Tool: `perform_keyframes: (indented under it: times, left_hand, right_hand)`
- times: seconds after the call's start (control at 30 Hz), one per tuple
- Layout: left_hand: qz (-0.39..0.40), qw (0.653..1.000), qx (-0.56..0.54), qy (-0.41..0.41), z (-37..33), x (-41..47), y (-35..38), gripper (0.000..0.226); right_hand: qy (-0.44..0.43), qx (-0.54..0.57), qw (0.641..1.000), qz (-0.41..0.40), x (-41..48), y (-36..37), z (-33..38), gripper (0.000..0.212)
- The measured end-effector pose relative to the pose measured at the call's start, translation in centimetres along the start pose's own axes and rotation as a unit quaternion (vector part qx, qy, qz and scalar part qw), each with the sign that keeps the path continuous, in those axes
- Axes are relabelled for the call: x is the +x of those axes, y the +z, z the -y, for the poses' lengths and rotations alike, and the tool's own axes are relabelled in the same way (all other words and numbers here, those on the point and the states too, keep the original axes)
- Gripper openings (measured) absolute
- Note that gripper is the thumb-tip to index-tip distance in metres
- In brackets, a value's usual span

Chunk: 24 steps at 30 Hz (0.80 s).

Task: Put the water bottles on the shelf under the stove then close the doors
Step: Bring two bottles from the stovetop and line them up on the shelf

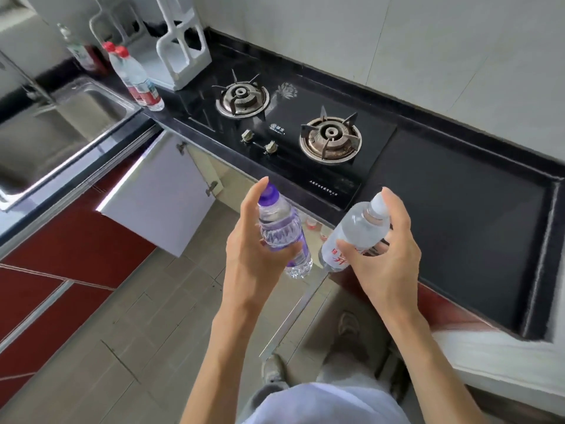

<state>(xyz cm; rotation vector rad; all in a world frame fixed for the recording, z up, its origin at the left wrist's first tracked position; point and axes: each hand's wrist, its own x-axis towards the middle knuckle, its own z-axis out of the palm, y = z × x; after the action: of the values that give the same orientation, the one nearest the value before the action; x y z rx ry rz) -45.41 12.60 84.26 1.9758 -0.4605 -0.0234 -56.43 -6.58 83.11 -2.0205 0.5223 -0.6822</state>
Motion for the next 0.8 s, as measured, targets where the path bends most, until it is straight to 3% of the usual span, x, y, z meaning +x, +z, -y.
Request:
perform_keyframes:
  times: [0.23, 0.57, 0.8]
  left_hand:
    - [0.002, 1.0, -0.015, -0.001, 0.7, -4.2, -9.7, 0.119]
    - [-0.053, 0.998, -0.019, 0.016, -0.4, -7.8, -17.8, 0.12]
    - [-0.085, 0.996, -0.008, 0.033, -0.6, -11.1, -20.5, 0.128]
  right_hand:
    - [-0.089, -0.009, 0.996, 0.007, -6.3, 3.1, 7.1, 0.108]
    - [-0.098, 0.059, 0.989, 0.089, -9.7, 5.6, 10.2, 0.115]
    - [-0.082, 0.104, 0.986, 0.099, -12.4, 7.1, 10.7, 0.121]
